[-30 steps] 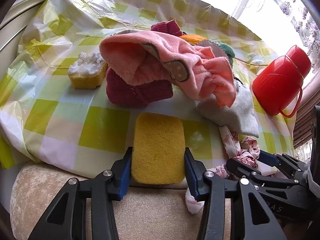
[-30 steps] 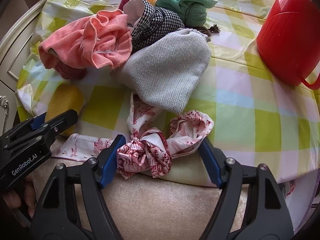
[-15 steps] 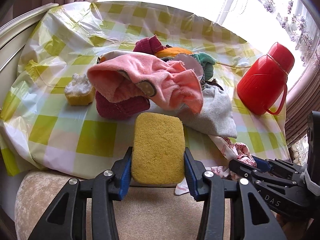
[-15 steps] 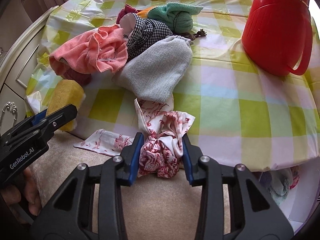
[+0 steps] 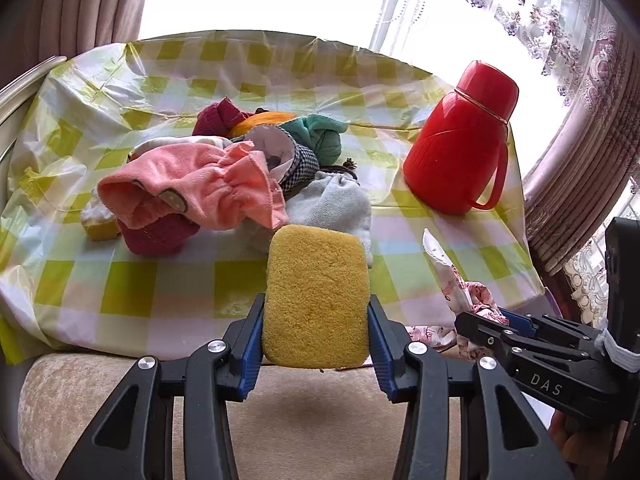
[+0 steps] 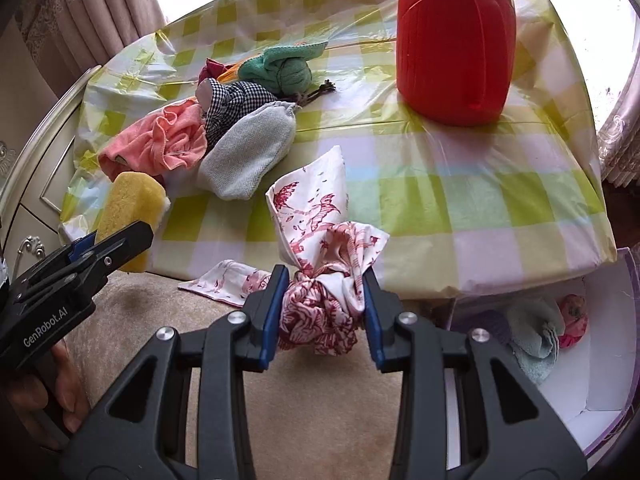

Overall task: Organize soft objects
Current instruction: 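Carry the sponge and cloth into the white box and open both tools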

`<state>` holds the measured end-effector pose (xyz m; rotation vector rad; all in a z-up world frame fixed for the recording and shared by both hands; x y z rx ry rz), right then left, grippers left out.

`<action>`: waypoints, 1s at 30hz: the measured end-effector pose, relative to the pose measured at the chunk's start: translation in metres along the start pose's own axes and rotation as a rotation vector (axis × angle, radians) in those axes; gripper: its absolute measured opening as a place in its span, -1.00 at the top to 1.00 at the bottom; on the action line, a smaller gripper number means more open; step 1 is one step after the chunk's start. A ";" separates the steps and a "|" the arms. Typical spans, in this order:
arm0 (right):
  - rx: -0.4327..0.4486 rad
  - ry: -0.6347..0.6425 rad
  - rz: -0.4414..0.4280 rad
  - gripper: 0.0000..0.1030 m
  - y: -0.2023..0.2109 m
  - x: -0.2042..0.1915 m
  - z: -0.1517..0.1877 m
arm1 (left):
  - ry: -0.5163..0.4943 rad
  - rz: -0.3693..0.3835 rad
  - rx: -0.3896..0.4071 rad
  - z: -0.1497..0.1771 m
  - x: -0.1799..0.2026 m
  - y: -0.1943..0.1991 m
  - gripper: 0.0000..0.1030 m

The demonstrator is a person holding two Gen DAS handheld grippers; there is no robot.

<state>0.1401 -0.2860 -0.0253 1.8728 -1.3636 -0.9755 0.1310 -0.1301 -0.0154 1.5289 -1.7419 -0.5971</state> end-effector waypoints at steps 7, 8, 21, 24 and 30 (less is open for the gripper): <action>0.042 -0.096 0.069 0.23 0.037 0.066 0.015 | -0.087 0.087 0.006 0.004 0.056 0.005 0.09; 0.048 -0.108 0.082 0.23 0.042 0.076 0.018 | -0.103 0.103 0.007 0.005 0.066 0.006 0.09; 0.109 -0.293 0.240 0.23 0.099 0.188 0.054 | -0.287 0.328 -0.070 0.040 0.190 0.012 0.09; 0.113 -0.330 0.265 0.19 0.108 0.207 0.065 | -0.337 0.361 -0.090 0.052 0.212 0.015 0.08; 0.107 -0.394 0.306 0.12 0.118 0.236 0.083 | -0.395 0.381 -0.155 0.073 0.232 0.011 -0.25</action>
Point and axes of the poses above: each gripper's, at about its wrist camera, not at the fingertips, and y roughly against the way its jaws point, x to its right, z to its underside, the point moved 7 cm from there along -y, roughly the way its jaws point, and after that the axes turned 2 degrees about y, right-handed, at the moved point
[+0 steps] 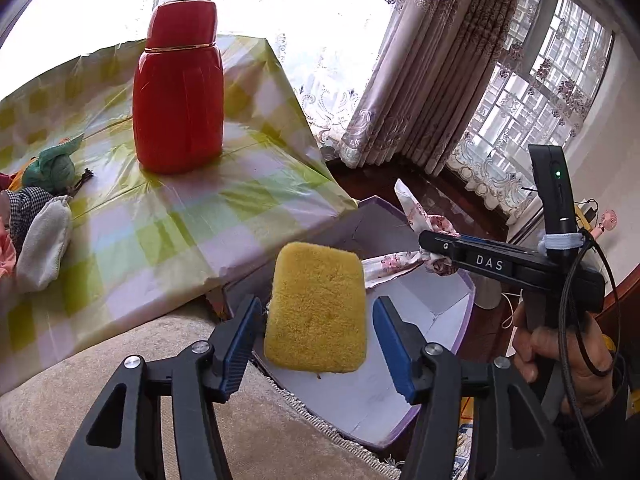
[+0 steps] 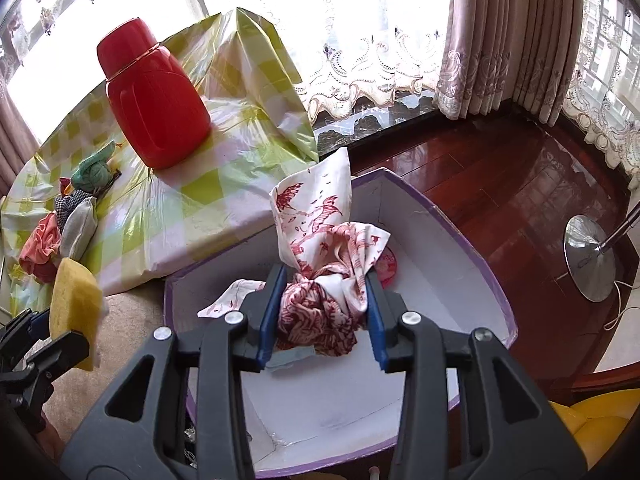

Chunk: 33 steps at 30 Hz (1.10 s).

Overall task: Organize soft objects
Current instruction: 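Carry the sponge and cloth into the white box and open both tools, then move both open tools back from the box toward the pile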

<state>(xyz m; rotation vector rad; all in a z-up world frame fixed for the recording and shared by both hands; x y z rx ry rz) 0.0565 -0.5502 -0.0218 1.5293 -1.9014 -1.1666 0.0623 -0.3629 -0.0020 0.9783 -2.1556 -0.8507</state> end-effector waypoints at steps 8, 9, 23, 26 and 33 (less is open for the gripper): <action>-0.020 -0.037 0.020 -0.25 -0.004 0.015 0.005 | 0.068 -0.018 -0.011 0.000 -0.016 -0.003 -0.28; -0.019 -0.038 0.019 -0.28 -0.005 0.015 0.005 | 0.069 -0.019 -0.010 -0.001 -0.017 -0.004 -0.28; -0.031 0.033 -0.024 -0.34 -0.010 -0.015 0.008 | 0.111 -0.043 0.017 -0.001 -0.033 0.003 -0.28; -0.037 0.067 -0.048 -0.34 -0.012 -0.035 0.010 | 0.143 -0.059 0.034 -0.002 -0.045 0.009 -0.28; -0.052 0.140 -0.140 -0.34 -0.015 -0.089 0.014 | 0.255 -0.125 0.100 0.001 -0.089 0.032 -0.28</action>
Point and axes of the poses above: each gripper's, at about its wrist camera, not at the fingertips, and y roughly against the way its jaws point, x to its right, z to its underside, the point moved 7 cm from there along -y, roughly the way its jaws point, and after that the axes turned 2 degrees about y, right-handed, at the moved point
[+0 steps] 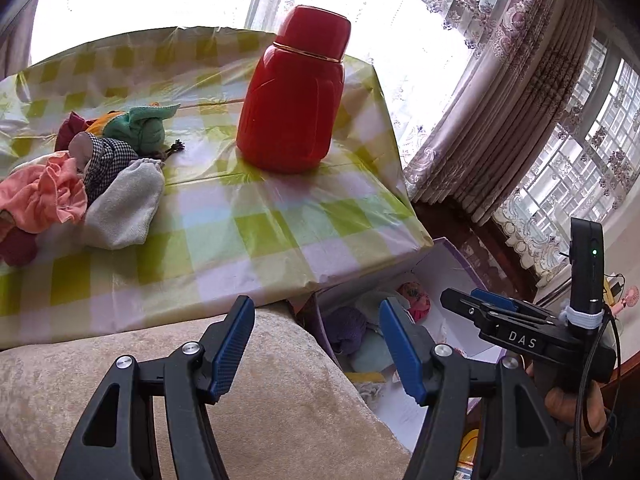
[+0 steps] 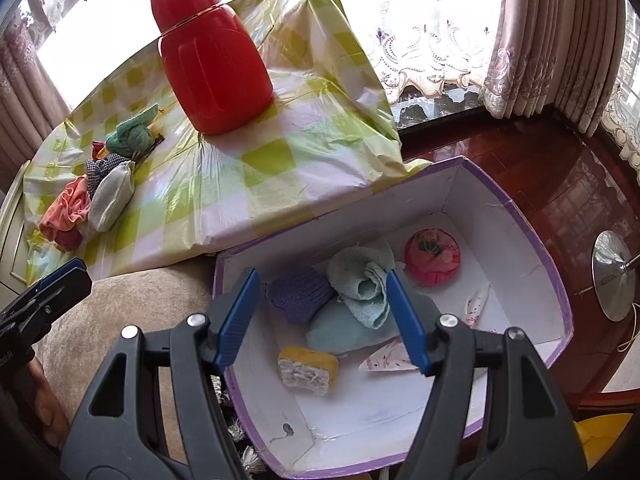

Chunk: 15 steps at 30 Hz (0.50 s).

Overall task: Organize soft objects
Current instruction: 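Move both open tools back from the box toward the pile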

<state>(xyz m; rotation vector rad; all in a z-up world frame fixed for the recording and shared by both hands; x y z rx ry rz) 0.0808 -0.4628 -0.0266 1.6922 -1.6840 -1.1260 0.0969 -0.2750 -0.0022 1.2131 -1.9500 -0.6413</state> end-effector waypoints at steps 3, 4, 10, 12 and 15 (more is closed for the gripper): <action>-0.006 0.027 -0.035 -0.34 -0.004 -0.024 -0.002 | 0.057 -0.021 0.029 -0.003 -0.024 0.009 -0.28; -0.006 0.037 -0.044 -0.34 -0.006 -0.032 -0.004 | 0.076 -0.028 0.039 -0.003 -0.032 0.012 -0.28; 0.009 0.088 -0.092 -0.43 -0.009 -0.081 -0.010 | 0.189 -0.089 0.089 -0.006 -0.087 0.034 -0.28; 0.006 0.101 -0.111 -0.43 -0.012 -0.096 -0.011 | 0.226 -0.110 0.107 -0.006 -0.105 0.042 -0.28; -0.007 0.118 -0.131 -0.43 -0.021 -0.117 -0.011 | 0.276 -0.150 0.133 -0.005 -0.134 0.053 -0.28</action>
Point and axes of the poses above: each gripper's, at about its wrist camera, not at the fingertips, and y roughly against the way its jaws point, x to its right, z to its underside, the point moved 7 cm from there along -y, roughly the way its jaws point, and after that the axes turned 2 degrees about y, right-handed, at the moved point
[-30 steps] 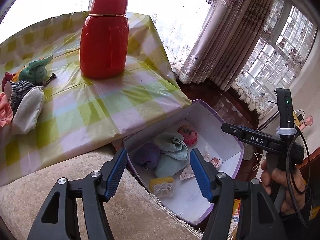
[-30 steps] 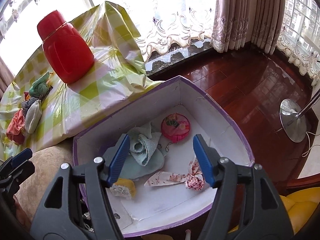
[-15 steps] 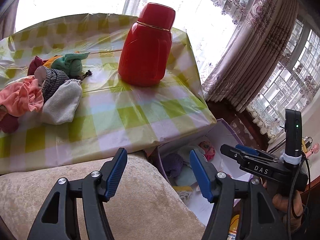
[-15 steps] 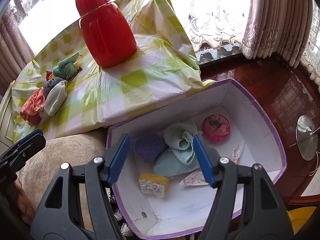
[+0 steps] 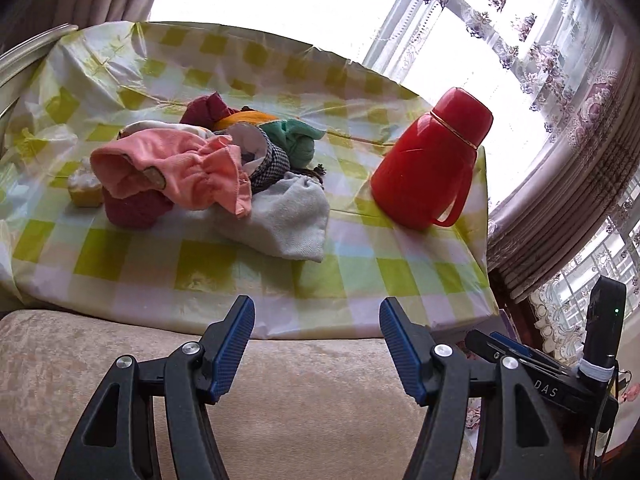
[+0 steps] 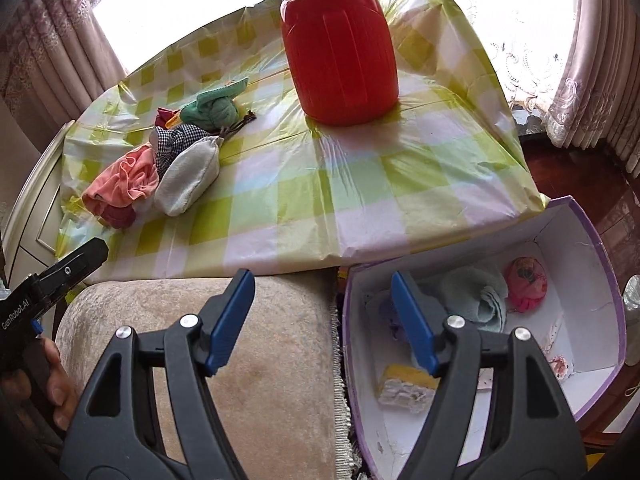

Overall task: Organize soft objects
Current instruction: 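Move both open tools back from the box toward the pile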

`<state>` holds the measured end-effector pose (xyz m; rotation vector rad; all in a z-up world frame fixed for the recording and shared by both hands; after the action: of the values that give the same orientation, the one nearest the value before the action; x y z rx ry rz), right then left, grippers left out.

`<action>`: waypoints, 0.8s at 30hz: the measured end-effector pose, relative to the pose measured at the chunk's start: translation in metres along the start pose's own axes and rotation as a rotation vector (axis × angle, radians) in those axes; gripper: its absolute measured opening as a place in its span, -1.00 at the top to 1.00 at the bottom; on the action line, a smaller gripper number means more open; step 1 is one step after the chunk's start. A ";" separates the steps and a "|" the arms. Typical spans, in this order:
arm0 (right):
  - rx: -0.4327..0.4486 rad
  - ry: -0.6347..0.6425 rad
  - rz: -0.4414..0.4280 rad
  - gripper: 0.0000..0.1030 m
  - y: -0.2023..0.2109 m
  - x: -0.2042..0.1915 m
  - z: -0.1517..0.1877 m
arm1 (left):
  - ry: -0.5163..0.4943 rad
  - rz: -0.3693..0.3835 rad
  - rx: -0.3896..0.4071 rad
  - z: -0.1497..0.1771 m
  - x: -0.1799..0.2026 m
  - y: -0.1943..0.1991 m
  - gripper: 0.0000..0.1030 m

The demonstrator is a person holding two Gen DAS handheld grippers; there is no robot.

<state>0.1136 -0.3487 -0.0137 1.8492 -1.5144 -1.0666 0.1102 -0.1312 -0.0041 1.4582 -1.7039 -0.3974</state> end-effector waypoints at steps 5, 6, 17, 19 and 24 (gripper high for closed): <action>-0.013 0.018 -0.015 -0.45 -0.020 -0.027 -0.007 | 0.082 -0.066 0.036 -0.012 -0.049 0.008 -0.27; -0.020 0.024 -0.022 -0.45 -0.025 -0.032 -0.009 | 0.096 -0.082 0.043 -0.013 -0.058 0.010 -0.27; -0.053 0.163 -0.017 -0.64 -0.065 -0.096 -0.029 | 0.233 -0.196 0.078 -0.029 -0.143 0.015 -0.27; -0.053 0.192 -0.015 -0.68 -0.072 -0.108 -0.032 | 0.243 -0.207 0.078 -0.033 -0.152 0.013 -0.27; -0.060 0.216 -0.018 -0.75 -0.090 -0.132 -0.044 | 0.254 -0.231 0.078 -0.044 -0.171 0.008 -0.27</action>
<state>0.1918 -0.2035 -0.0283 1.8733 -1.3290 -0.8789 0.1341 0.0405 -0.0377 1.6927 -1.3682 -0.2565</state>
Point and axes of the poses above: each gripper's, at about its wrist camera, not at the fingertips, and y roughly against the way its jaws point, x to its right, z to its underside, the point moved 7 cm from there along -y, roughly the way its jaws point, and after that the axes turned 2 degrees about y, right-handed, at the moved point
